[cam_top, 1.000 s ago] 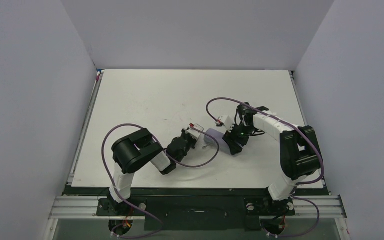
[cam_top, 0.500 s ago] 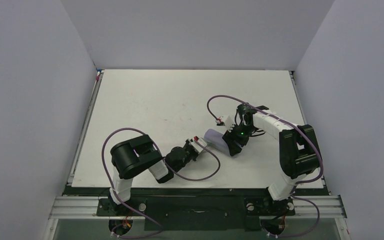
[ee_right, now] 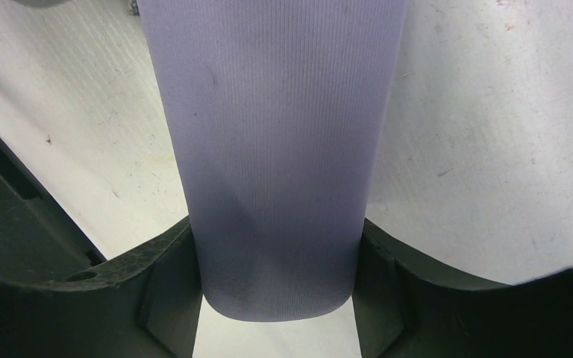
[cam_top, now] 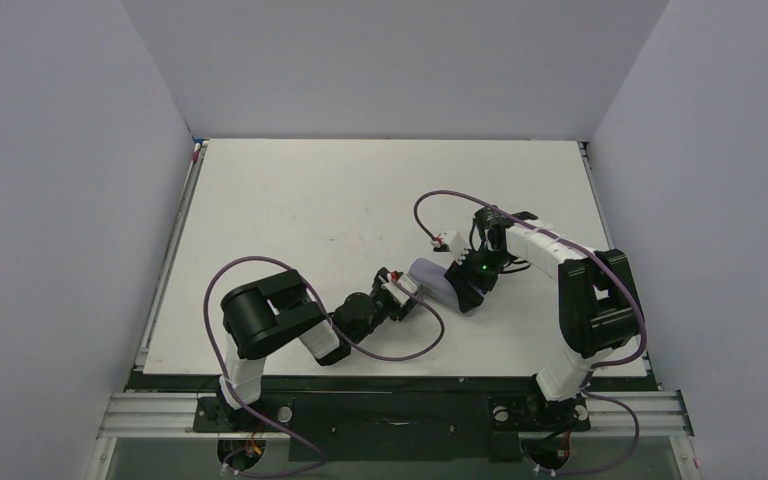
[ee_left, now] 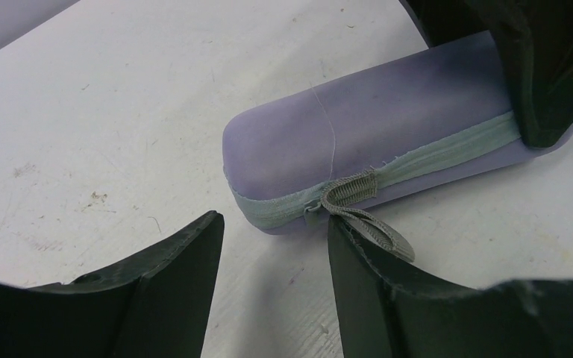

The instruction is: Open the umbrella

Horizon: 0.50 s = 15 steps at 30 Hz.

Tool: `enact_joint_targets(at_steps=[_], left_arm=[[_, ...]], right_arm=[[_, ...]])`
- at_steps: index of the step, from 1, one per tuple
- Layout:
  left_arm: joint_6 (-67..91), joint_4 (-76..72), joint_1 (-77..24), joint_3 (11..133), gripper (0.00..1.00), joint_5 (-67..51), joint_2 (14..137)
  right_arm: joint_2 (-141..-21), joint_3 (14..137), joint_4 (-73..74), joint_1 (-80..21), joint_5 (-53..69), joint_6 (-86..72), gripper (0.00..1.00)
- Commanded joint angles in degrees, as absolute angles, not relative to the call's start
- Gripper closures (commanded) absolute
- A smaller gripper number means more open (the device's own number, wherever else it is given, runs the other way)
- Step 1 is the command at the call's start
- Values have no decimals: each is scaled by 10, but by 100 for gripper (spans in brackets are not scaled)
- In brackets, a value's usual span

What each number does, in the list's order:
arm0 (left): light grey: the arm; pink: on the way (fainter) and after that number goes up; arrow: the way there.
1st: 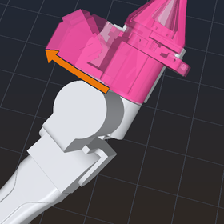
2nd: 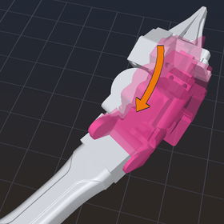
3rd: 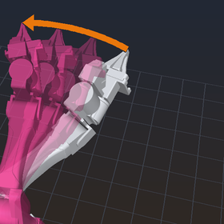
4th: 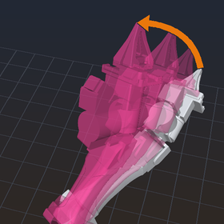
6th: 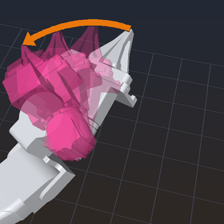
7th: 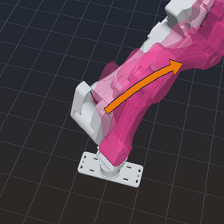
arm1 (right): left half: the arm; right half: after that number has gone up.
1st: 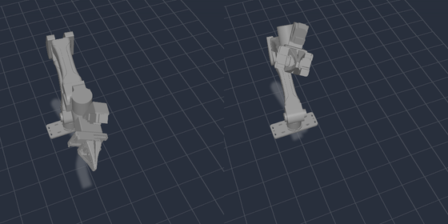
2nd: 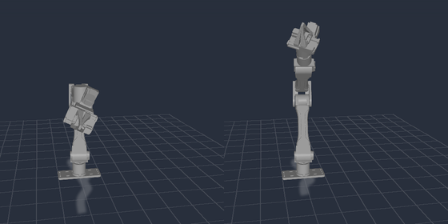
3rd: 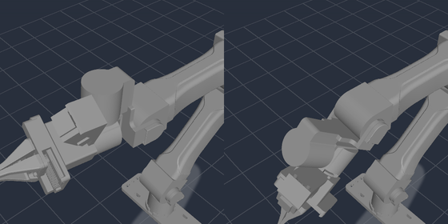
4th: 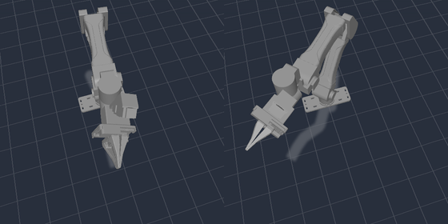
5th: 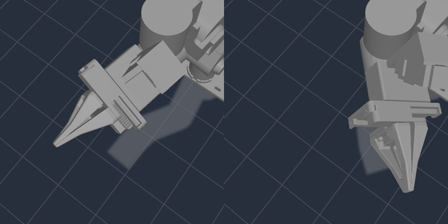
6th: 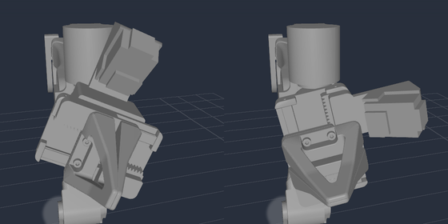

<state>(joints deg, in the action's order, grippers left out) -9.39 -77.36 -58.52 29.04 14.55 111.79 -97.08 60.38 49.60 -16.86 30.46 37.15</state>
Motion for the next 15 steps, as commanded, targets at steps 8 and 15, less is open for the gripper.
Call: enact_joint_targets(at_steps=[8, 15], left_arm=[[-65, -810, -585, 308, 49, 130, 1099], [-61, -812, -565, 305, 51, 99, 1098]], right_arm=[[-960, 587, 505, -179, 315, 418, 100], [-957, 586, 525, -181, 309, 467, 100]])
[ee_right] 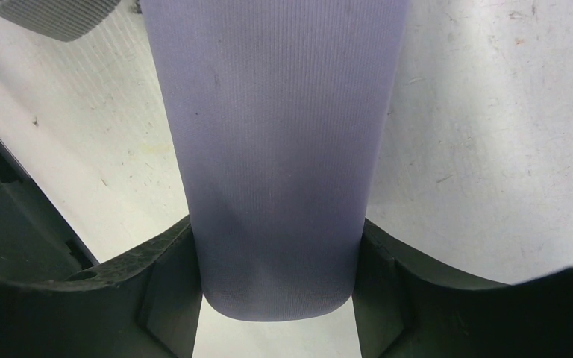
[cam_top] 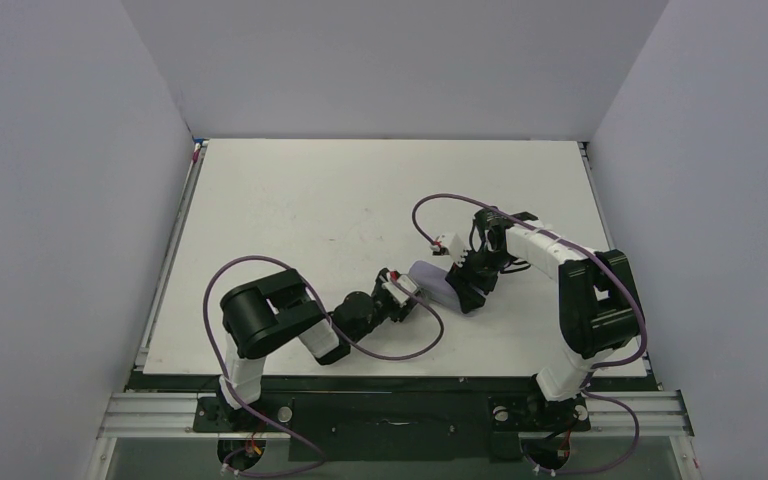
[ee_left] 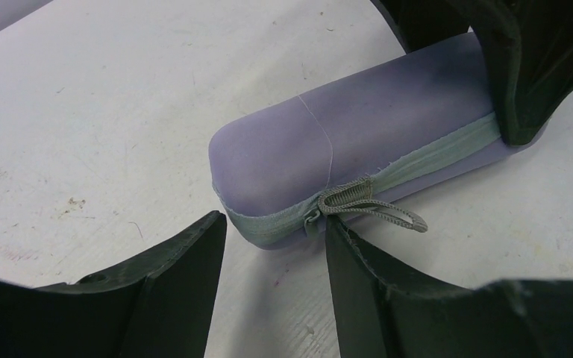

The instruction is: Open the umbrella

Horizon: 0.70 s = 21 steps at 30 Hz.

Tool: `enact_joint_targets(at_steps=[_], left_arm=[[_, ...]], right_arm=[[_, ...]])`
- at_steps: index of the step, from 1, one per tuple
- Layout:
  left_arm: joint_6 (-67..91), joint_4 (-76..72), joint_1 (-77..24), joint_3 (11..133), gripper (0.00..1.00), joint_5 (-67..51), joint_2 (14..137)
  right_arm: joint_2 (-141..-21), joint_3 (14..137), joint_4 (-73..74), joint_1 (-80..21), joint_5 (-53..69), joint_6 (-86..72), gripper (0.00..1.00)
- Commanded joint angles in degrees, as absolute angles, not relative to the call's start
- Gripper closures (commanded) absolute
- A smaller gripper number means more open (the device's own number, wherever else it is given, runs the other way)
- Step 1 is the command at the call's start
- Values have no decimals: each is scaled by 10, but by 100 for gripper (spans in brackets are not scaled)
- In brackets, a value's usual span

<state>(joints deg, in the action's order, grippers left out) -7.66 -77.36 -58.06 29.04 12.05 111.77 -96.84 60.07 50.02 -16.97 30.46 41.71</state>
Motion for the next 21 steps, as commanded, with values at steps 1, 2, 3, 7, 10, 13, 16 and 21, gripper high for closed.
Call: enact_joint_targets(at_steps=[1, 2, 3, 7, 10, 13, 16, 21], left_arm=[[-61, -811, -560, 306, 51, 94, 1098], [-59, -809, -557, 309, 51, 92, 1098], [-59, -808, -552, 310, 51, 88, 1098], [-54, -798, -539, 321, 56, 73, 1102], [-55, -795, -532, 324, 69, 62, 1101], [-58, -794, -526, 322, 81, 51, 1101], [-62, -794, -520, 320, 95, 51, 1101], [-71, -794, -504, 315, 100, 43, 1101]], right_arm=[[-956, 586, 528, -181, 307, 473, 100], [-958, 587, 530, -181, 306, 477, 100], [-959, 588, 533, -181, 305, 482, 100], [-962, 592, 539, -182, 304, 492, 100], [-963, 592, 544, -181, 303, 497, 100], [-964, 593, 548, -179, 300, 501, 100], [-966, 596, 552, -176, 299, 506, 100], [-972, 602, 556, -169, 297, 508, 100]])
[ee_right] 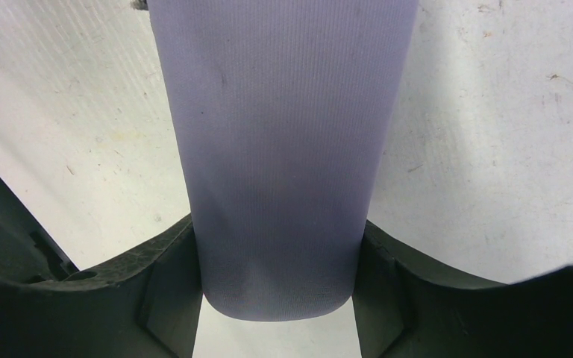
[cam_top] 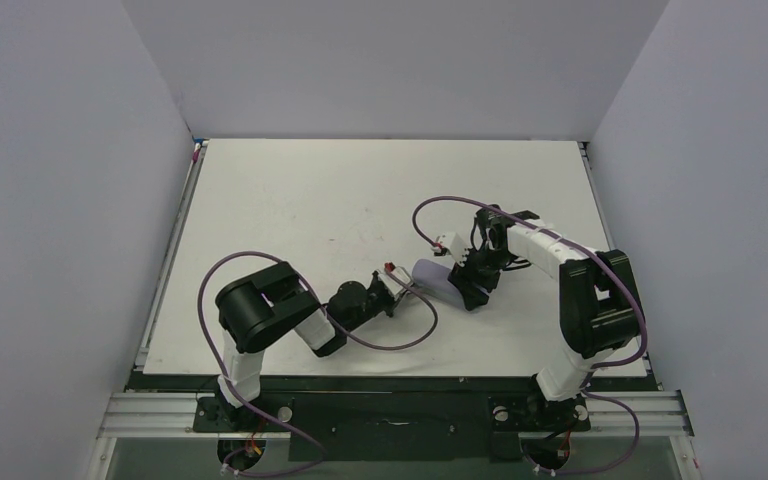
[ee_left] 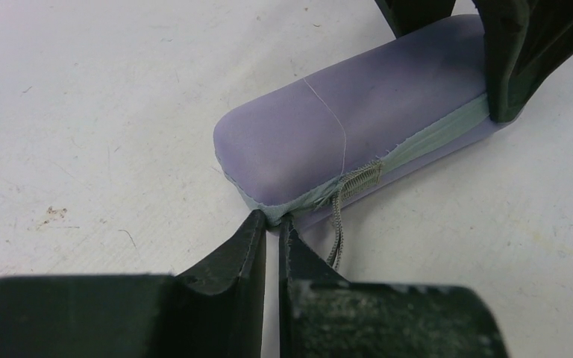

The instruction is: Open the umbrella

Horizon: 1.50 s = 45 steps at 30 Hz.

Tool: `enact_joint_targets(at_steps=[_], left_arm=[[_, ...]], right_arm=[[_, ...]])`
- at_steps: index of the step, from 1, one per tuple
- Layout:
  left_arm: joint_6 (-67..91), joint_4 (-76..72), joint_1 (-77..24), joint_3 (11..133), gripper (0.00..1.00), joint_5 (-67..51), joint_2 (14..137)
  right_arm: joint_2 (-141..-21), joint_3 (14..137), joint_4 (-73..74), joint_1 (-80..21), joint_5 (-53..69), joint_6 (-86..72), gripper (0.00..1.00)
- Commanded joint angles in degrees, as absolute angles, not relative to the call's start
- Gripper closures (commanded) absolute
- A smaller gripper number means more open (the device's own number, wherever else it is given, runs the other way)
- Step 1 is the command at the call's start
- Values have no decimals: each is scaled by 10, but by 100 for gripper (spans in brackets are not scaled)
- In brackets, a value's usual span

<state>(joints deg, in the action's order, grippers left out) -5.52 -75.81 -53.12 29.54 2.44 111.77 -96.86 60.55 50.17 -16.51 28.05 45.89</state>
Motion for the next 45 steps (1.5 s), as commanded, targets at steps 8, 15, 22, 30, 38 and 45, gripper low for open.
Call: enact_joint_targets(at_steps=[8, 15, 22, 30, 38, 45], left_arm=[[-103, -811, -527, 286, 70, 0, 1092], [-165, -861, -555, 284, 72, 20, 1112], [-219, -907, -559, 257, 68, -35, 1118], [-239, -905, -565, 257, 65, -71, 1121], [-245, -893, -577, 274, 70, -67, 1128], [-259, -882, -589, 286, 73, -68, 1130]], right_arm=[[-985, 620, 556, -167, 314, 484, 100], [-987, 619, 558, -166, 320, 479, 100], [-994, 626, 566, -163, 326, 481, 100], [-994, 624, 569, -162, 331, 482, 100], [-994, 623, 570, -165, 329, 484, 100], [-995, 624, 572, -168, 332, 483, 100]])
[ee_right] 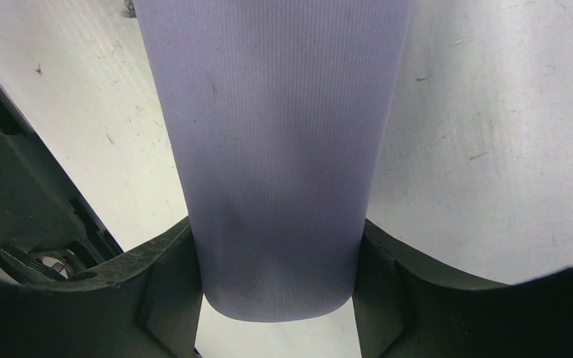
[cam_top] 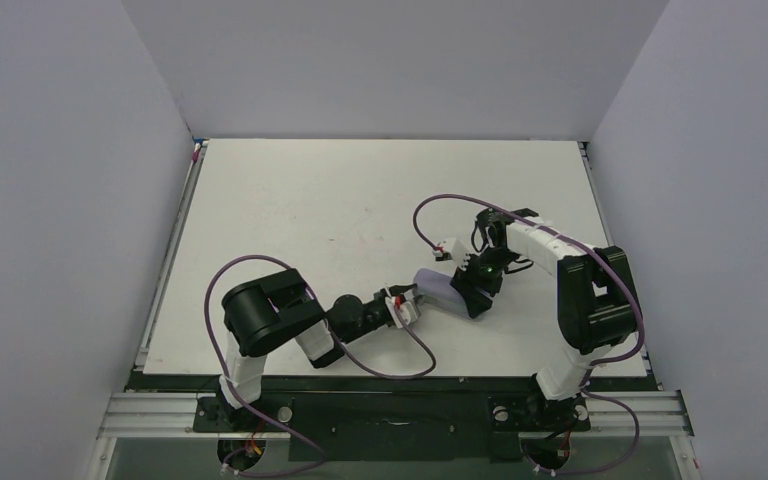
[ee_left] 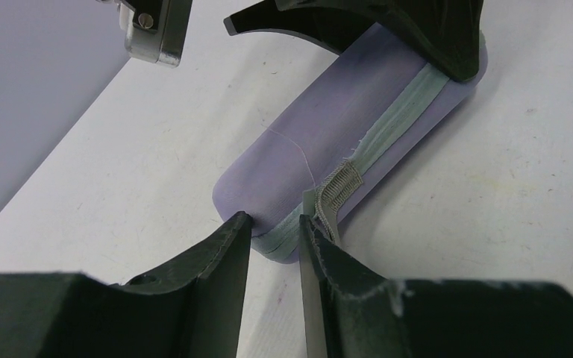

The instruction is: Open the umbrella

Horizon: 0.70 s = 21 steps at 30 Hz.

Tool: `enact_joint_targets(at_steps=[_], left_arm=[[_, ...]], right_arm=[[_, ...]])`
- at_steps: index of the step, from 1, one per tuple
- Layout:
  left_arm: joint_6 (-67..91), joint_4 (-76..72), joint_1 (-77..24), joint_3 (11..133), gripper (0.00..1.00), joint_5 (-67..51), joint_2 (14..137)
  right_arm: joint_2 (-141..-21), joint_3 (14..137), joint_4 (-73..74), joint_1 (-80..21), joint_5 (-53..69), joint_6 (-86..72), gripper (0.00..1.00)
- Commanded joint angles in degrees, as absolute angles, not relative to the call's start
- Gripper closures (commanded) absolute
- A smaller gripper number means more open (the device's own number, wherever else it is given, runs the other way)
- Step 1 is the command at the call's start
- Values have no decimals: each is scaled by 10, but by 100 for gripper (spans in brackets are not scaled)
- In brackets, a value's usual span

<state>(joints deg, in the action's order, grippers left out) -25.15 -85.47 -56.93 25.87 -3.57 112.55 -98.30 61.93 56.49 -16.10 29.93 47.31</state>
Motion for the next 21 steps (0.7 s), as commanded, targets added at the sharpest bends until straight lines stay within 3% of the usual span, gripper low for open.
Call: enact_joint_targets(at_steps=[1, 12, 21], left_arm=[[-260, -881, -590, 286, 72, -69, 1130], [-293, -844, -590, 287, 68, -118, 1113], [-383, -826, -588, 297, 71, -159, 1116]], right_arm=[[-996, 625, 572, -168, 333, 483, 100], [-1003, 631, 580, -169, 339, 482, 100], [-1012, 637, 597, -171, 345, 497, 100]])
